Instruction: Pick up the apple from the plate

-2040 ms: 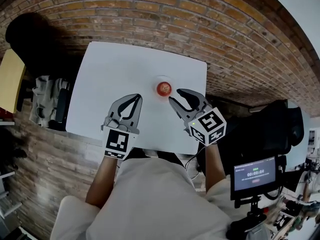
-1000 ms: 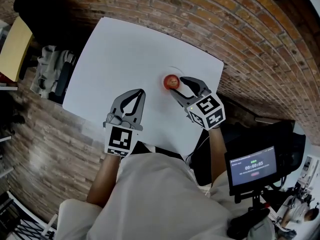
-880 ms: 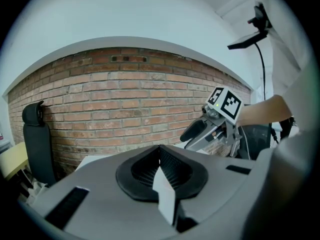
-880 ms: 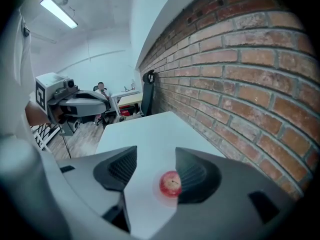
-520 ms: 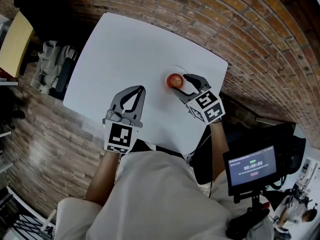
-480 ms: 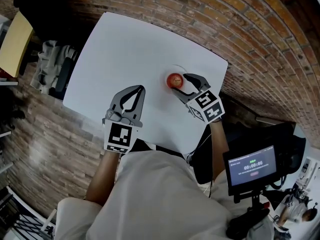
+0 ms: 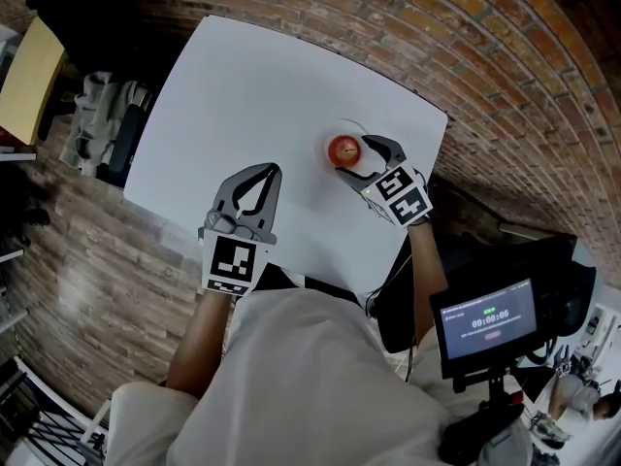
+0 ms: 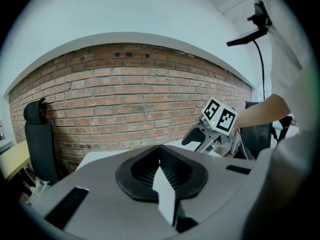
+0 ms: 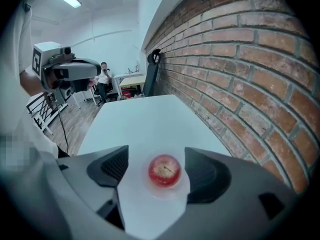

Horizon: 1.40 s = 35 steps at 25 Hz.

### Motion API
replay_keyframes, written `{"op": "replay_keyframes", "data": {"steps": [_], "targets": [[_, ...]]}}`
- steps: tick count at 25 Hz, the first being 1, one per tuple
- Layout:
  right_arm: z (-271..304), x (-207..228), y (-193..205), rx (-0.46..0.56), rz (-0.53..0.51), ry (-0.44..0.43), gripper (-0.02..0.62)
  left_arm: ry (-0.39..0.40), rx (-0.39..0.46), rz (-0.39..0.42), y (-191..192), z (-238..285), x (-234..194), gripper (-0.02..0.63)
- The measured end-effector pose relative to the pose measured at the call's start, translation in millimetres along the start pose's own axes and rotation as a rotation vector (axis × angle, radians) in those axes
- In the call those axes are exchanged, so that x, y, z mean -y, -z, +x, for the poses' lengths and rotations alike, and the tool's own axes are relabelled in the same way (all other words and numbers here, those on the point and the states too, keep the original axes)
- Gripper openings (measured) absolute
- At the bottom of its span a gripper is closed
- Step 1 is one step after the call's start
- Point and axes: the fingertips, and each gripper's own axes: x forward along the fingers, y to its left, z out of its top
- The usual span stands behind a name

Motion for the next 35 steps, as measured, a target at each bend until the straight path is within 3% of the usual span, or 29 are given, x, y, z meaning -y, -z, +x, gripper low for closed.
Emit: {"op": "replay_keyframes", "data": {"steps": [16, 35], "targets": [[39, 7, 32, -0.107, -0.012, -0.047, 0.393, -0.002, -0.036, -0.006, 16, 0, 0, 0.006], [74, 13, 56, -0.214, -0.061, -0.041, 0.393, -0.011, -0.066, -0.015, 28, 7, -15, 0.006]]}}
